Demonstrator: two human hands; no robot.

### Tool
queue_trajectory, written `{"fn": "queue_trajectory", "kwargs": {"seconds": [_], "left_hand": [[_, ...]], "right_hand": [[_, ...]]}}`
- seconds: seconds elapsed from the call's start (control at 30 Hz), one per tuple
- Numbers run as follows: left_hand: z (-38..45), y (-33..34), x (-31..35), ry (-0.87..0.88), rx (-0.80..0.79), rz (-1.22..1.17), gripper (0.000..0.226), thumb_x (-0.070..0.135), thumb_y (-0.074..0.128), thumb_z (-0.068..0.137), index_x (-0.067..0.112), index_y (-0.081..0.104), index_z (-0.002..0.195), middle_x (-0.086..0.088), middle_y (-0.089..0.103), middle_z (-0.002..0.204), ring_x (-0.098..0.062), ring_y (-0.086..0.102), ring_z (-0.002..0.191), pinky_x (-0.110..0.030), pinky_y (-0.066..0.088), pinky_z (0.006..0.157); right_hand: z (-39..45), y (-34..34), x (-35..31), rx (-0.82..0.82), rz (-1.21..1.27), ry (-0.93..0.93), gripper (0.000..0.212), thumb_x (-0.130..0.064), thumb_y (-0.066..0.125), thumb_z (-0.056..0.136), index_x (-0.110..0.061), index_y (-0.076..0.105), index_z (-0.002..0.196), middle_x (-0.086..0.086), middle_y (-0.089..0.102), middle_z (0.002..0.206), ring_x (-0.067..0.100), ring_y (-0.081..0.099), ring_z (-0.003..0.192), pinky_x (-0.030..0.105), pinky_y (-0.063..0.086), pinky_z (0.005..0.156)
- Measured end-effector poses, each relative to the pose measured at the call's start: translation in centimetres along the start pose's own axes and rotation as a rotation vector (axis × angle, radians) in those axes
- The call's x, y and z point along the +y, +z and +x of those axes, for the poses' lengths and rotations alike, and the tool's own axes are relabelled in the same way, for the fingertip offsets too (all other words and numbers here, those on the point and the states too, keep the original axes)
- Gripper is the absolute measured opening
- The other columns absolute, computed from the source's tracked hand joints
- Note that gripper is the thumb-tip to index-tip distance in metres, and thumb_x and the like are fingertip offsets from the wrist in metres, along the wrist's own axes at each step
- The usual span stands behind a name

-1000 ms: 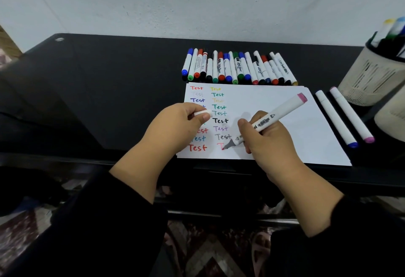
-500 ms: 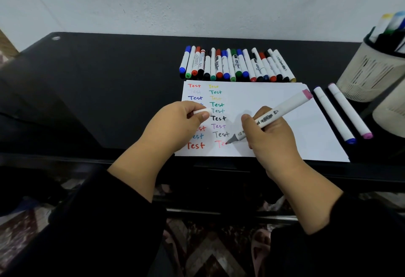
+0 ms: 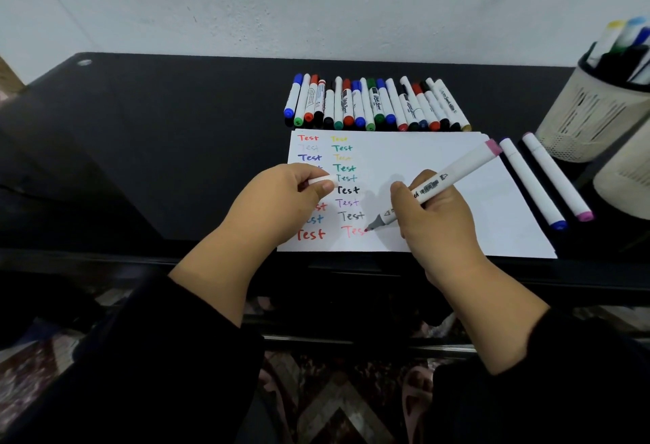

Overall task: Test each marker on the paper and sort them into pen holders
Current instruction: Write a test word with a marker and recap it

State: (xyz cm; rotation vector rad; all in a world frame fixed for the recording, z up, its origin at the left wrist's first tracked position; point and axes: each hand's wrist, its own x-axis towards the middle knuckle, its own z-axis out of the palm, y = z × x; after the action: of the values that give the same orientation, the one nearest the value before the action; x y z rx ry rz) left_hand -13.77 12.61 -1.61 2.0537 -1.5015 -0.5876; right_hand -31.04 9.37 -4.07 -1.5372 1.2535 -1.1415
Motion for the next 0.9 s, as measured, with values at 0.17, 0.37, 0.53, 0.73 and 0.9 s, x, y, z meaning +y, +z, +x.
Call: {"fn": "queue_trajectory", "kwargs": {"seconds": [0.17, 0.37, 0.53, 0.73, 0.9], "left_hand": [[0.0, 0.0, -0.1, 0.014, -0.004, 0.007, 0.037, 0.046, 0.049, 0.092, 0.033, 0.056, 0.126, 0.014, 0.058, 0.114, 0.0, 0.044, 0.088, -0.009, 0.028, 0.061], [0.0, 0.1, 0.1, 0.005, -0.024, 0.008, 0.036, 0.046, 0.05, 0.092, 0.034, 0.056, 0.126, 0.018, 0.05, 0.099, 0.0, 0.045, 0.082, -0.01, 0.03, 0.06], [-0.4, -0.1, 0.2, -0.006, -0.069, -0.092, 0.028, 0.045, 0.052, 0.091, 0.038, 0.059, 0.117, 0.027, 0.05, 0.083, 0.008, 0.048, 0.075, -0.012, 0.034, 0.059], [-1.1, -0.3, 1.2, 0.045, -0.191, -0.249, 0.016, 0.05, 0.055, 0.086, 0.042, 0.066, 0.094, 0.025, 0.065, 0.086, 0.004, 0.056, 0.077, -0.005, 0.041, 0.053], [-1.4, -0.2, 1.8, 0.055, -0.214, -0.301, 0.014, 0.048, 0.055, 0.087, 0.042, 0.067, 0.09, 0.022, 0.068, 0.089, -0.015, 0.06, 0.097, -0.017, 0.045, 0.067]], "right_hand": [[0.2, -0.1, 0.0, 0.036, 0.029, 0.017, 0.038, -0.018, 0.056, 0.092, -0.019, 0.038, 0.058, -0.016, 0.047, 0.041, 0.0, 0.046, 0.047, 0.017, 0.038, 0.056], [0.0, -0.1, -0.5, -0.005, 0.025, 0.023, 0.039, -0.015, 0.054, 0.092, -0.017, 0.036, 0.058, -0.015, 0.046, 0.038, -0.001, 0.047, 0.043, 0.015, 0.037, 0.053], [0.4, -0.4, -0.8, 0.074, 0.22, 0.109, 0.039, -0.013, 0.054, 0.092, -0.019, 0.04, 0.056, -0.012, 0.046, 0.039, 0.004, 0.039, 0.04, 0.026, 0.034, 0.054], [1.5, -1.4, -1.9, 0.107, 0.507, 0.202, 0.033, -0.017, 0.055, 0.094, -0.017, 0.044, 0.063, -0.004, 0.046, 0.043, 0.007, 0.041, 0.041, 0.022, 0.035, 0.047], [1.1, -1.1, -2.2, 0.049, 0.537, 0.197, 0.033, -0.017, 0.055, 0.094, -0.016, 0.044, 0.062, -0.002, 0.046, 0.043, 0.008, 0.039, 0.04, 0.021, 0.033, 0.045]]}}
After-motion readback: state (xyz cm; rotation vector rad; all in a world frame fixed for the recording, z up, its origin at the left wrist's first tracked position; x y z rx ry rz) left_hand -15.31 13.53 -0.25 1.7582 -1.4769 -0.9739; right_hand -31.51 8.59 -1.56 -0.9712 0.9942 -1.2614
